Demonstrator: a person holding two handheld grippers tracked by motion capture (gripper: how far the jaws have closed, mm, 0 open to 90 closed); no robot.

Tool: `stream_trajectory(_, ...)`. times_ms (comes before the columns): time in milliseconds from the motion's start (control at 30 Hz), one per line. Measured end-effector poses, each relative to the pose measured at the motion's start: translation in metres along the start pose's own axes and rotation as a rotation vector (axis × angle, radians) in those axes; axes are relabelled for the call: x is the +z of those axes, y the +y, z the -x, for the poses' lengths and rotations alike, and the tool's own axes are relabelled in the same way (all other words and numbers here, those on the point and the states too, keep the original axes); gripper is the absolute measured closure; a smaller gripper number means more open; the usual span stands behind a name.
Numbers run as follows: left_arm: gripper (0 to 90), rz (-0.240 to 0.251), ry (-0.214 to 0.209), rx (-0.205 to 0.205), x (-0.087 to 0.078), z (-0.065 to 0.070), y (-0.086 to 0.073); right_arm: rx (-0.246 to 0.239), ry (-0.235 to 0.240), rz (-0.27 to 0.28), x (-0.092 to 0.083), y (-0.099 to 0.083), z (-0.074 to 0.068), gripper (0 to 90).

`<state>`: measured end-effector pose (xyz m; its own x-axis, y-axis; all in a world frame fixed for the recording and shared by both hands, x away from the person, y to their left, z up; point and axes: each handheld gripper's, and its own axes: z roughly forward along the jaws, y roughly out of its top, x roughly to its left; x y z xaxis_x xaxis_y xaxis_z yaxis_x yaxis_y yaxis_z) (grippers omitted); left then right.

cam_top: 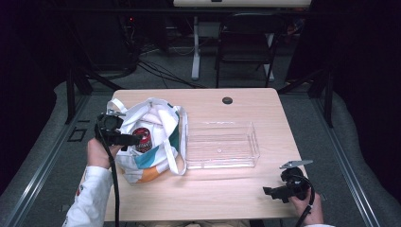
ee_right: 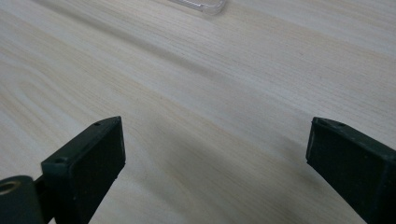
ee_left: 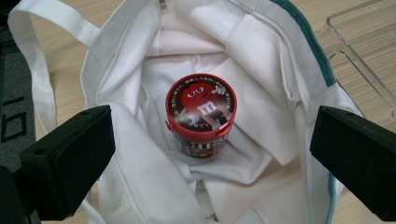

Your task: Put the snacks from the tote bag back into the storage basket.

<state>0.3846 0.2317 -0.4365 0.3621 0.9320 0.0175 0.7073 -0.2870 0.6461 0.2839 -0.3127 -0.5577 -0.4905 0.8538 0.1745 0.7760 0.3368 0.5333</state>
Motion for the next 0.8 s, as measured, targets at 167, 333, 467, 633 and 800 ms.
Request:
stream_trajectory(167,0.3,-0.021,-0.012,-0.006,0.013,0.001,0.007,-0.002,0.001,0.007,0.0,0.0,-0.001,4.1)
stream_trajectory(333,0.3,-0.056,-0.025,-0.008,0.031,0.0,0.01,0.002,0.005,0.01,0.001,0.0,0.0,4.1)
stream_trajectory(467,0.3,-0.082,-0.035,-0.014,0.041,-0.003,0.01,-0.006,-0.005,0.003,0.002,0.001,-0.001,4.1)
stream_trajectory(633,0.3,-0.12,-0.042,-0.024,0.057,-0.011,0.009,0.002,-0.008,0.001,0.001,0.001,-0.001,4.1)
stream_trajectory(800,0.4,-0.152,-0.055,-0.036,0.065,-0.015,0.007,-0.001,-0.009,0.0,0.002,0.001,-0.002,4.1)
